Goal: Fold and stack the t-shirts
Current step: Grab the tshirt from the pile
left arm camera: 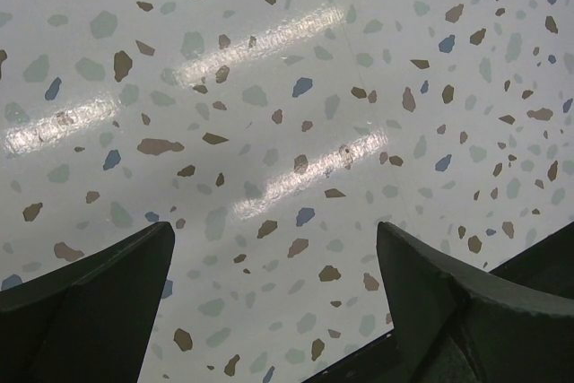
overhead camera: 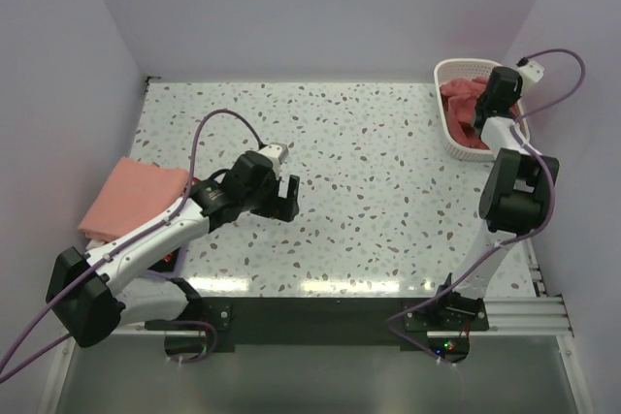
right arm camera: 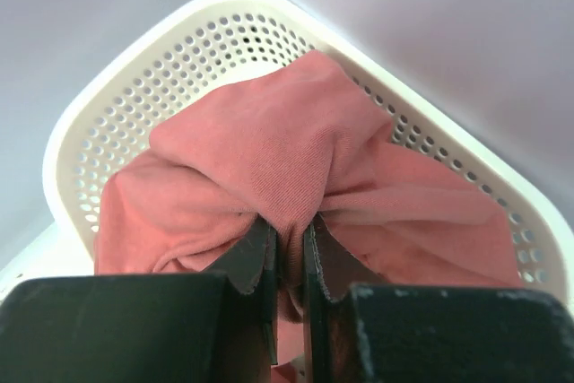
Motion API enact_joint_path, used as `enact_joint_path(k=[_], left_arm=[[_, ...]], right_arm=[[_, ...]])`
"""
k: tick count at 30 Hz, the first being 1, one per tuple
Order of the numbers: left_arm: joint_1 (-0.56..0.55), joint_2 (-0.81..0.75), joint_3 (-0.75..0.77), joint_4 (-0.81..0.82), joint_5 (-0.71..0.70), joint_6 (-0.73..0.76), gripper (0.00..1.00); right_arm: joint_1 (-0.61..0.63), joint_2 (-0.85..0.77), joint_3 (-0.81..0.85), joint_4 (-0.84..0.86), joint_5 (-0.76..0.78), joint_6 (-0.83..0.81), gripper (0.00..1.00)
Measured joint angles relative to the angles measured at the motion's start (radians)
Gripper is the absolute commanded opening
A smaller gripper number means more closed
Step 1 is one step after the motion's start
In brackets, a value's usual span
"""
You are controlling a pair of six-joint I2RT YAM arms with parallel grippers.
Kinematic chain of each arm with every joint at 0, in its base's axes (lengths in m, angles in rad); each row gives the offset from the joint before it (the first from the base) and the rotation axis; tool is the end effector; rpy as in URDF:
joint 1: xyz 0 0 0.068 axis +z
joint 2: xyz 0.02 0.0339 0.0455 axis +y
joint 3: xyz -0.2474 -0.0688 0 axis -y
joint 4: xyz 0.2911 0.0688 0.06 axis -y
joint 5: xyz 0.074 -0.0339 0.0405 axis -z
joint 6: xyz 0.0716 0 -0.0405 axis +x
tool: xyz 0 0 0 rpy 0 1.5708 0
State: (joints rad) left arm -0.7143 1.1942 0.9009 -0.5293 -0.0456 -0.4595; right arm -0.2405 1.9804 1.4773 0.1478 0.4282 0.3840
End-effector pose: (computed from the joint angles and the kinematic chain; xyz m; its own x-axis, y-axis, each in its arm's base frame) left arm 0.2470 -0.2098 0.2102 -0.7762 0.0866 -0.6246 0.3199 0.9076 -0.2718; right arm 0.5105 -0.1558 0.2042 -0.0904 0.3731 -0.9234 0.6780 0.7022 0.2173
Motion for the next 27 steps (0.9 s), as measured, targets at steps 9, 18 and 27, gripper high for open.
enact_joint_path(k=[9, 18, 27], left_arm=[[0.001, -0.003, 0.0, 0.002, 0.005, 0.0, 1.0], [0.001, -0.012, 0.0, 0.007, 0.01, 0.0, 1.0], [0.017, -0.027, 0.0, 0.012, 0.006, 0.0, 1.0]], right_arm=[[0.011, -0.194, -0.192, 0.059, -0.001, 0.004, 0.0], [0.047, -0.452, -0.248, 0.024, -0.011, 0.019, 0.0], [0.112, -0.662, -0.1, -0.113, -0.054, 0.053, 0.0]])
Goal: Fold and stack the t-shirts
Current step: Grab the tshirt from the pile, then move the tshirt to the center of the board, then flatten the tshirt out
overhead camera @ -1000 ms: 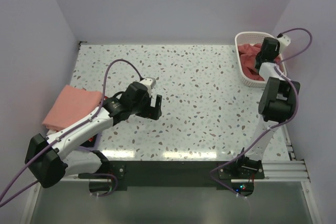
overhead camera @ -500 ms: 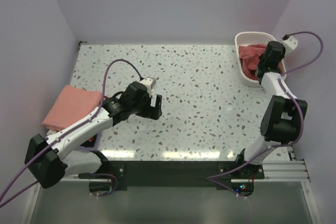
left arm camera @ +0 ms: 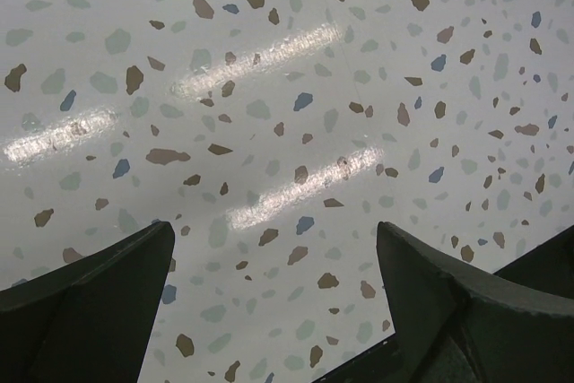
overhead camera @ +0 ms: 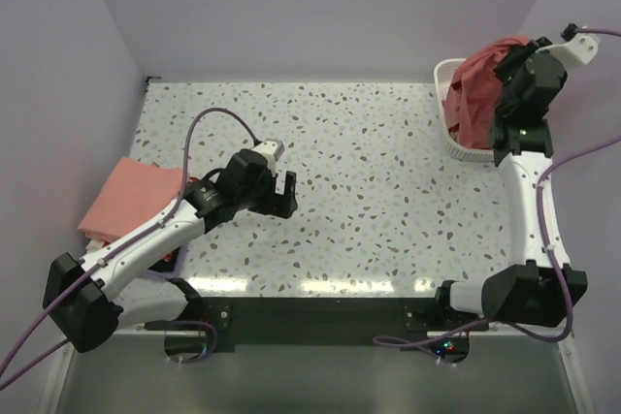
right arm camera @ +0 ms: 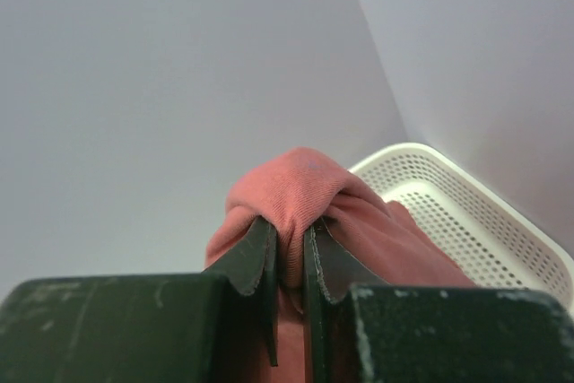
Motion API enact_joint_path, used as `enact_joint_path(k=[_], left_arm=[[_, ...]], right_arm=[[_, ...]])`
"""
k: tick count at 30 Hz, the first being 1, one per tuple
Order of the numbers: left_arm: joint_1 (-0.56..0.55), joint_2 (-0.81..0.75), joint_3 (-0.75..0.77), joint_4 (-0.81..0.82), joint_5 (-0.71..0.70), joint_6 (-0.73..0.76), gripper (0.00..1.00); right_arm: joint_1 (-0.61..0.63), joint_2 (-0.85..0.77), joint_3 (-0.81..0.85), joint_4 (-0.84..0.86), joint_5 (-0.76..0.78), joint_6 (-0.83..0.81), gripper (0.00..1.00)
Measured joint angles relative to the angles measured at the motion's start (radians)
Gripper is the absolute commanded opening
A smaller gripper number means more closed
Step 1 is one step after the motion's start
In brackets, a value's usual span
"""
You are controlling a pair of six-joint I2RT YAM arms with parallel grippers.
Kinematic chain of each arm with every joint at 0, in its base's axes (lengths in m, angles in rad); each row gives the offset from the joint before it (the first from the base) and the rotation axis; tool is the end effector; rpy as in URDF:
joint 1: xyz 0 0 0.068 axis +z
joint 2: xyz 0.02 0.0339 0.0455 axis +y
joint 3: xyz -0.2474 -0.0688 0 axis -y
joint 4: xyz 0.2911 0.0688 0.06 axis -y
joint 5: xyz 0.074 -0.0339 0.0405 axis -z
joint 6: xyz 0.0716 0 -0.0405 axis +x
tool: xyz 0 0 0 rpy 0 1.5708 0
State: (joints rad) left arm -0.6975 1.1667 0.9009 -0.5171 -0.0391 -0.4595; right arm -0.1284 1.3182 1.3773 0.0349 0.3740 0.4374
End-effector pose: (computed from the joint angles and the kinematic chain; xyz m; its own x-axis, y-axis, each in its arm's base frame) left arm 0.2490 -0.2050 0.2197 -0.7598 0.0585 -0.6476 0.3164 0.9033 -0.2897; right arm 0.3787 -0.0753 0.4433 0.2876 0.3604 -0.8873 0.3953 0.7992 0.4528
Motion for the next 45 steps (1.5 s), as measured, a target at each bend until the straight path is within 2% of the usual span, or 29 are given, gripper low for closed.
enact_joint_path(k=[6, 14, 23, 24, 25, 26, 28, 29, 32, 37, 45], left_arm=[[0.031, -0.014, -0.01, 0.0, -0.002, 0.0, 1.0], [0.056, -0.015, -0.016, 0.0, -0.008, 0.0, 1.0], [0.063, -0.015, -0.016, 0.001, -0.017, 0.0, 1.0], [0.063, -0.015, -0.016, 0.002, -0.018, 0.0, 1.0], [0.065, -0.015, -0.016, 0.003, -0.018, 0.0, 1.0], [0.065, -0.015, -0.016, 0.005, -0.018, -0.001, 1.0], [0.066, -0.013, -0.016, 0.008, -0.017, -0.008, 1.0], [0.067, -0.011, -0.016, 0.012, -0.014, -0.014, 1.0], [0.067, 0.008, -0.033, 0.054, 0.013, -0.056, 1.0], [0.031, 0.084, -0.096, 0.152, 0.051, -0.143, 0.98], [-0.126, 0.345, -0.103, 0.303, 0.078, -0.265, 0.86]], right_arm=[[0.05, -0.103, 0.098, -0.097, -0.093, 0.056, 0.0], [0.155, -0.166, 0.216, -0.167, -0.255, 0.146, 0.0], [0.176, -0.169, 0.298, -0.182, -0.46, 0.361, 0.0], [0.177, -0.174, 0.281, -0.167, -0.478, 0.392, 0.08], [0.178, -0.181, 0.248, -0.151, -0.493, 0.423, 0.32], [0.179, -0.189, 0.21, -0.139, -0.502, 0.448, 0.48], [0.179, -0.216, 0.063, -0.101, -0.509, 0.503, 0.73], [0.179, -0.222, 0.011, -0.103, -0.508, 0.507, 0.78], [0.171, -0.181, -0.106, -0.176, -0.505, 0.502, 0.85], [0.149, -0.115, -0.246, -0.326, -0.498, 0.412, 0.85], [0.203, -0.36, -0.59, -0.441, -0.428, 0.245, 0.75]])
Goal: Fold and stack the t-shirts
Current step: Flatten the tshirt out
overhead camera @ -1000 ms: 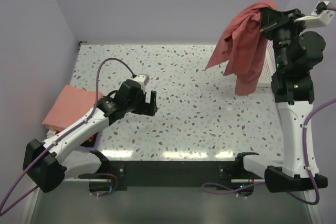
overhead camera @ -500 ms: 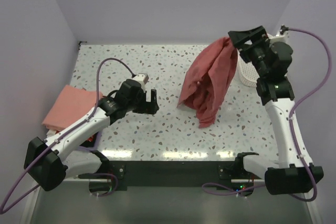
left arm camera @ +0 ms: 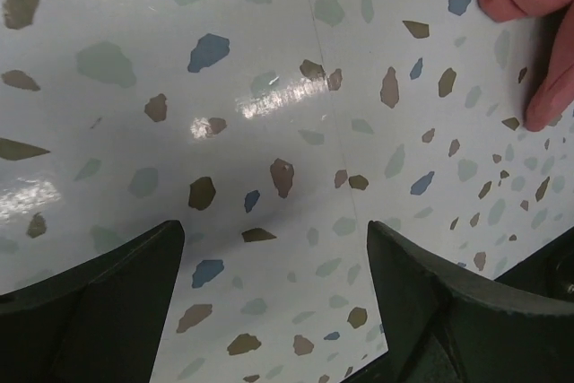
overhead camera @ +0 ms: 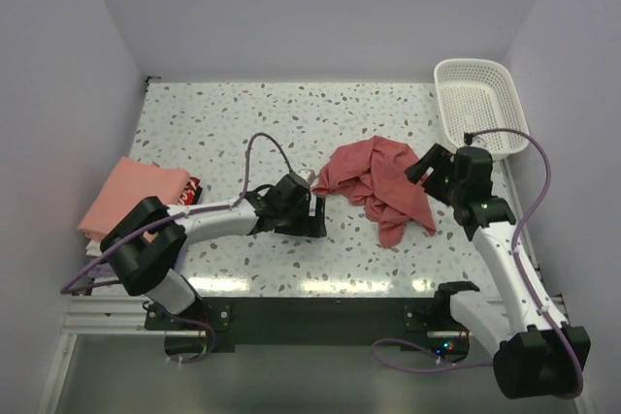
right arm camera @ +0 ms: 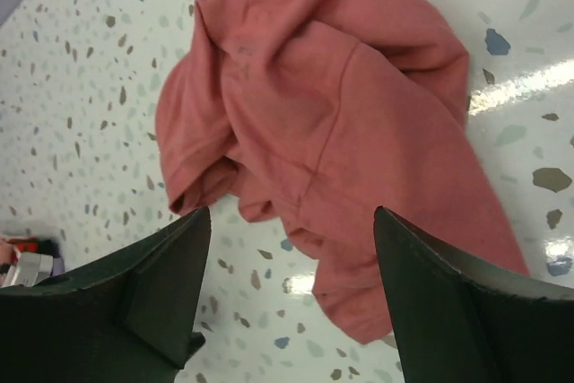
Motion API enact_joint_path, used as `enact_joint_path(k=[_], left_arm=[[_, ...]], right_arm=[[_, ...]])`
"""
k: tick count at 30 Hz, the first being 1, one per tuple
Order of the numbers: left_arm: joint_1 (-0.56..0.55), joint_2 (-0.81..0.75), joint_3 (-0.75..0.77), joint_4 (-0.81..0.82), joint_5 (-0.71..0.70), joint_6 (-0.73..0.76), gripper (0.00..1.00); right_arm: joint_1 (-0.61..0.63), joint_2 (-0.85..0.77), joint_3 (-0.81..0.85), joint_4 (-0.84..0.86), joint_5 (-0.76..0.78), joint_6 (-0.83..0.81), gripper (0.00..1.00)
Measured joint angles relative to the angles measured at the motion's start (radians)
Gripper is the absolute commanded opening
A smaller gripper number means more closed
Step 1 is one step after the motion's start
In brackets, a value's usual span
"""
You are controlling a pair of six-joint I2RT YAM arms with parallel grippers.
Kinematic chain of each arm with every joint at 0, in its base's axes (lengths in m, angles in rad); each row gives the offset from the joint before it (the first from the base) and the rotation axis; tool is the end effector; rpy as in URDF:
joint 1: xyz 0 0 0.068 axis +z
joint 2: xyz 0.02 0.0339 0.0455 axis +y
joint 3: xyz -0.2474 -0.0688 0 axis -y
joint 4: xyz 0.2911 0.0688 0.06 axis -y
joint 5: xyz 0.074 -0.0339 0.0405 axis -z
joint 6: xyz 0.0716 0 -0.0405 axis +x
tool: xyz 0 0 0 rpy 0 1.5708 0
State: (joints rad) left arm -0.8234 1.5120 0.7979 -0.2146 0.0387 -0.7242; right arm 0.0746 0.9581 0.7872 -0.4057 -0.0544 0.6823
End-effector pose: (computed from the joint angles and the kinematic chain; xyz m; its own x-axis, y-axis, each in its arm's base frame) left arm 0.2372 -0.2600 0.0986 -0.9038 0.0012 -0.4280 0.2001 0.8852 -0.4200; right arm 0.2956 0.0260 0.2462 -0.4975 0.5942 -0.6319 0.2498 0.7958 0.5516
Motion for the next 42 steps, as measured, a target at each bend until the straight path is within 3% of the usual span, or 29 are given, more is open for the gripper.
enact_joint_path(k=[9, 18, 22, 23, 25, 26, 27, 31, 34, 42], left_arm=[[-0.145, 0.277, 0.224, 0.131, 0.018, -0.052, 0.86], [-0.264, 0.479, 0.428, 0.224, 0.026, -0.065, 0.76], [-0.275, 0.518, 0.459, 0.246, 0.025, -0.084, 0.51], [-0.276, 0.529, 0.462, 0.257, 0.026, -0.093, 0.37], [-0.276, 0.542, 0.464, 0.257, 0.016, -0.108, 0.22], [-0.276, 0.544, 0.464, 0.257, 0.013, -0.11, 0.05], [-0.276, 0.544, 0.463, 0.252, 0.001, -0.118, 0.0], [-0.272, 0.528, 0.43, 0.256, -0.045, -0.142, 0.0], [-0.245, 0.444, 0.317, 0.259, -0.072, -0.181, 0.0], [0.038, 0.036, -0.057, 0.129, -0.153, -0.258, 0.0]], right_arm=[[0.009, -0.116, -0.208, -0.047, 0.126, -0.099, 0.74], [0.009, -0.108, -0.224, -0.057, 0.161, -0.126, 0.73], [0.009, -0.108, -0.225, -0.056, 0.168, -0.126, 0.71], [0.009, -0.108, -0.227, -0.054, 0.168, -0.126, 0.71], [0.009, -0.107, -0.232, -0.049, 0.168, -0.126, 0.7], [0.009, -0.106, -0.234, -0.049, 0.168, -0.126, 0.7], [0.009, -0.102, -0.236, -0.047, 0.168, -0.126, 0.7], [0.009, -0.065, -0.24, -0.039, 0.166, -0.129, 0.68], [0.009, -0.046, -0.245, -0.028, 0.148, -0.143, 0.67], [0.064, -0.037, -0.252, -0.012, 0.08, -0.173, 0.66]])
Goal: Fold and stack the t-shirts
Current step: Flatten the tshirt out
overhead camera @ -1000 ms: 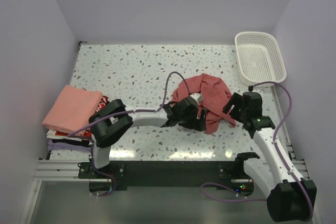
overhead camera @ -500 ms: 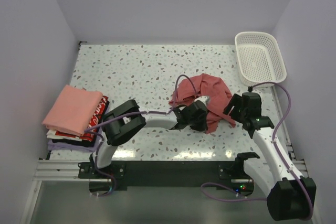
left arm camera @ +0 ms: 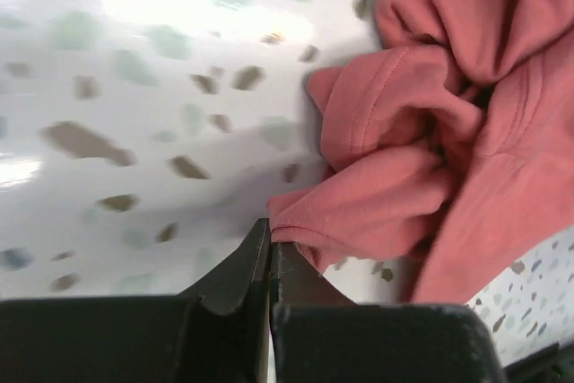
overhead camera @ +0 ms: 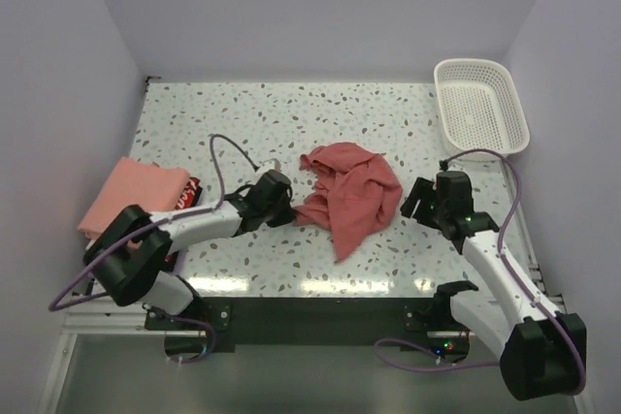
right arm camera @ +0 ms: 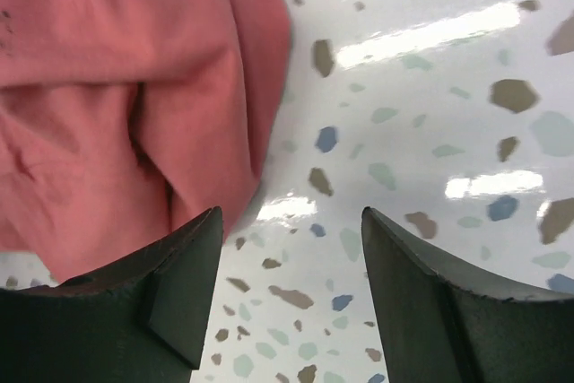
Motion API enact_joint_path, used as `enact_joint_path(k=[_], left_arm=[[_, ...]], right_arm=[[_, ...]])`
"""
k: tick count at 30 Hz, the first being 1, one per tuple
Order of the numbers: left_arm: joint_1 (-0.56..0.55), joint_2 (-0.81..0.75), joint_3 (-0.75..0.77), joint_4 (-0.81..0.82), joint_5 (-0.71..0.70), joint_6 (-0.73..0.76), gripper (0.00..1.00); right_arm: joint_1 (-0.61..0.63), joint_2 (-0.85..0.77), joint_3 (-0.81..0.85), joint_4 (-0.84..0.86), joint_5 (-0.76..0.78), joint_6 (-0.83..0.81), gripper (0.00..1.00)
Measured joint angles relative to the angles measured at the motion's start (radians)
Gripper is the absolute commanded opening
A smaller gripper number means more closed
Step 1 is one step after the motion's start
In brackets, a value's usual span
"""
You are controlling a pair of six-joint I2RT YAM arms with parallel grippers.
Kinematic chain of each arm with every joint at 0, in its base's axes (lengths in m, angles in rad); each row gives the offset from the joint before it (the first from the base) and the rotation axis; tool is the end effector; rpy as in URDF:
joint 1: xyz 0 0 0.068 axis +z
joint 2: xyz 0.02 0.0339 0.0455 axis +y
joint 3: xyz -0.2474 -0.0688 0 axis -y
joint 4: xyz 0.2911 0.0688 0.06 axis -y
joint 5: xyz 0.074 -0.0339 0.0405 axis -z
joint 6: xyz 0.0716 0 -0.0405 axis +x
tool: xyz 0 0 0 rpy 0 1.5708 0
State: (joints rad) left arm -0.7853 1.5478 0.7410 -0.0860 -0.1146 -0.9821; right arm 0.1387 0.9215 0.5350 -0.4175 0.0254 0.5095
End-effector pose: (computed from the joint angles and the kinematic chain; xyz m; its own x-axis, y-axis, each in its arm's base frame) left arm 0.2533 -0.2417 0.0791 -0.8478 -0.3207 -0.4224 -0.0962 0.8762 -0.4722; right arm 0.2614 0.0347 0.1516 -0.6815 0.3972 -0.6146 0.2424 0.9150 0.3224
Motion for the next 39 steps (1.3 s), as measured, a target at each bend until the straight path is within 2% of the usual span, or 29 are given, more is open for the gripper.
enact_joint_path(k=[4, 8, 12, 15, 21, 24, 29, 39], left_arm=[[0.1, -0.194, -0.088, -0.085, -0.045, -0.01, 0.0], [0.13, -0.306, -0.116, -0.134, -0.057, -0.01, 0.0], [0.13, -0.319, -0.116, -0.156, -0.059, -0.01, 0.0], [0.13, -0.319, -0.12, -0.174, -0.062, -0.01, 0.0], [0.132, -0.32, -0.141, -0.194, -0.076, -0.01, 0.0], [0.145, -0.32, -0.151, -0.201, -0.079, -0.01, 0.0], [0.177, -0.328, -0.175, -0.212, -0.08, -0.01, 0.0], [0.203, -0.377, -0.219, -0.215, -0.073, -0.008, 0.0]], right_arm=[[0.111, -0.01, 0.0, 0.003, -0.016, 0.003, 0.65], [0.33, -0.011, 0.008, 0.003, 0.035, 0.036, 0.63], [0.594, 0.066, 0.058, 0.003, 0.137, 0.1, 0.61], [0.807, 0.183, 0.134, -0.002, 0.253, 0.165, 0.59], [1.086, 0.424, 0.298, -0.002, 0.444, 0.288, 0.59], [1.147, 0.554, 0.379, -0.001, 0.51, 0.333, 0.59], [1.168, 0.698, 0.446, 0.005, 0.565, 0.386, 0.62], [1.174, 0.723, 0.447, 0.053, 0.614, 0.485, 0.63]])
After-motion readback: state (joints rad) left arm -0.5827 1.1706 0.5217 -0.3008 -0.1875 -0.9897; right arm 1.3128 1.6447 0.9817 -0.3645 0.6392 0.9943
